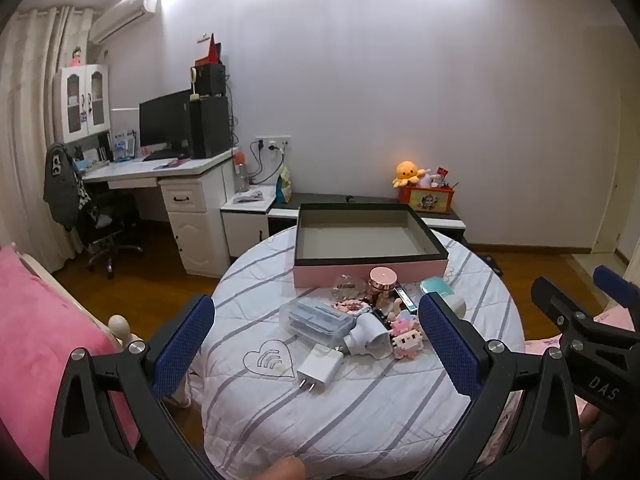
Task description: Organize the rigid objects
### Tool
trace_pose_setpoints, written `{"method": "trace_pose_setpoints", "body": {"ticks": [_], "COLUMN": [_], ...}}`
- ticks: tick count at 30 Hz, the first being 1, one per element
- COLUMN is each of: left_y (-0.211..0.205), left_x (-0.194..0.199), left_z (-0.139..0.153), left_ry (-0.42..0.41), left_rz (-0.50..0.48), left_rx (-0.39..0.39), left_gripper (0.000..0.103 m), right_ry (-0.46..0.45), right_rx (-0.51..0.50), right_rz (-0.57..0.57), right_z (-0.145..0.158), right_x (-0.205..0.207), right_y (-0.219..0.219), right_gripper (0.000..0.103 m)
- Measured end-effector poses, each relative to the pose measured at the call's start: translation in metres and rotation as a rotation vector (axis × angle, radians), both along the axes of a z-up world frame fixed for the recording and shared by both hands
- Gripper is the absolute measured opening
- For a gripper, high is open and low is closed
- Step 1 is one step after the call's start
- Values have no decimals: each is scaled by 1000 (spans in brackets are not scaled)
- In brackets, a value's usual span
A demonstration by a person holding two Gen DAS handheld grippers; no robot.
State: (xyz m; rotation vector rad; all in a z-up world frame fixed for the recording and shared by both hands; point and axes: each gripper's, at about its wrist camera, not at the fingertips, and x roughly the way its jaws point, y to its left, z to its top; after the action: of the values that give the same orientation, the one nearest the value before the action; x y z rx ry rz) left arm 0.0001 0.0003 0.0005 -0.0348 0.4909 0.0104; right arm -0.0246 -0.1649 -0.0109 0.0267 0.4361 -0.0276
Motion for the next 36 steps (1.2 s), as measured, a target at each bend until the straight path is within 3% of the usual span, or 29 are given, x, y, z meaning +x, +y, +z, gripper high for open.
{"method": "trace_pose_setpoints", "body": {"ticks": [5,7,36], "left_y": [6,-2,-10], "left_x": [-8,-6,-8], "left_z": [2,5,4], "left_ry": [-54,-46,-29], "left_rz": [-6,-1,-15], "left_rx": [8,42,32], "left_gripper": [103,103,103], "right_ry": [2,-1,-15], "right_rx": [-3,-2,2], "right_rz": [-1,-2,-19], "right_z": [0,1,11], "right_x": [0,-1,-4], "right_y": [0,0,-4], "right_gripper": [103,103,103]}}
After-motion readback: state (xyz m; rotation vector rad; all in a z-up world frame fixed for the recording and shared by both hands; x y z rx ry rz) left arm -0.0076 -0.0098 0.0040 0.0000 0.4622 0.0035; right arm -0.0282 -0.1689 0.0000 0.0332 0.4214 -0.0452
